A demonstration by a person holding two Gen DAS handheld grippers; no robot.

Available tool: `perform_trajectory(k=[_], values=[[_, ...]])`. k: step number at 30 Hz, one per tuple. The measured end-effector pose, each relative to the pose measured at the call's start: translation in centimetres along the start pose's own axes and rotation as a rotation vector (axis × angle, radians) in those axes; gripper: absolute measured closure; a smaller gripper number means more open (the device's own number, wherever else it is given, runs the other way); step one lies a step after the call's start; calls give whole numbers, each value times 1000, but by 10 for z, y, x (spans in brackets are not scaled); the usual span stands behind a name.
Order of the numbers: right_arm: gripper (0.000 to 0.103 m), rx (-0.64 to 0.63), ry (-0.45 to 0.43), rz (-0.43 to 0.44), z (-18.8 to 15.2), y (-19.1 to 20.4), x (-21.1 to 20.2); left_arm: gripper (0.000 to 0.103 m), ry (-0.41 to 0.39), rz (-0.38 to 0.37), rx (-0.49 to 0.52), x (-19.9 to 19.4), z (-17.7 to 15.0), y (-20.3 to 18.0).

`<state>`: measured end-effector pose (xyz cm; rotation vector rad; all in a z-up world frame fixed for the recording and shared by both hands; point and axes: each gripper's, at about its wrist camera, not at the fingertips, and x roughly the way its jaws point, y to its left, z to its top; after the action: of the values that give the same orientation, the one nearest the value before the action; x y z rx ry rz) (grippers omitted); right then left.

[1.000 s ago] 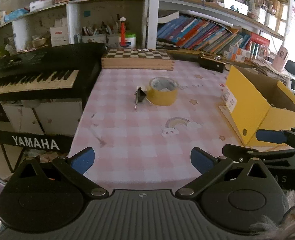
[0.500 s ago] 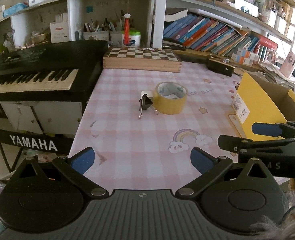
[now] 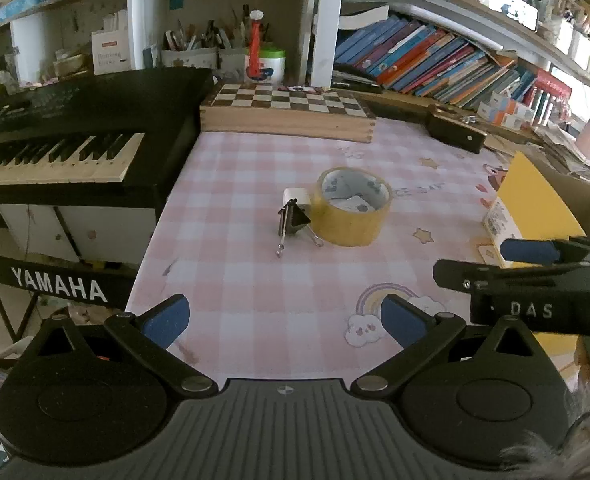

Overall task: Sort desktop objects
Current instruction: 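Move both tools toward the yellow tape roll and black binder clip, then lower the right tool onto the tape roll rim while the left tool reaches the binder clip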

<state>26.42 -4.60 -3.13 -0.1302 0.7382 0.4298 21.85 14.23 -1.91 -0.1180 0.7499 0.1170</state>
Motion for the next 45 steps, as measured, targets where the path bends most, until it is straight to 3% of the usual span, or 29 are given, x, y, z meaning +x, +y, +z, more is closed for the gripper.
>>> perform_trajectory(k=[19,29,40,45], values=[[16,-45,67,45,41,8,75,0,56,-8,-7,44,15,8],[16,-127,115,61,56,24,122,1,64,-9,2,61,22,7],[11,-191,123,86,63,27,147,2,58,-35,46,89,35,-7],[4,-235,133,79,62,29,160,5,53,-37,75,101,39,-16]])
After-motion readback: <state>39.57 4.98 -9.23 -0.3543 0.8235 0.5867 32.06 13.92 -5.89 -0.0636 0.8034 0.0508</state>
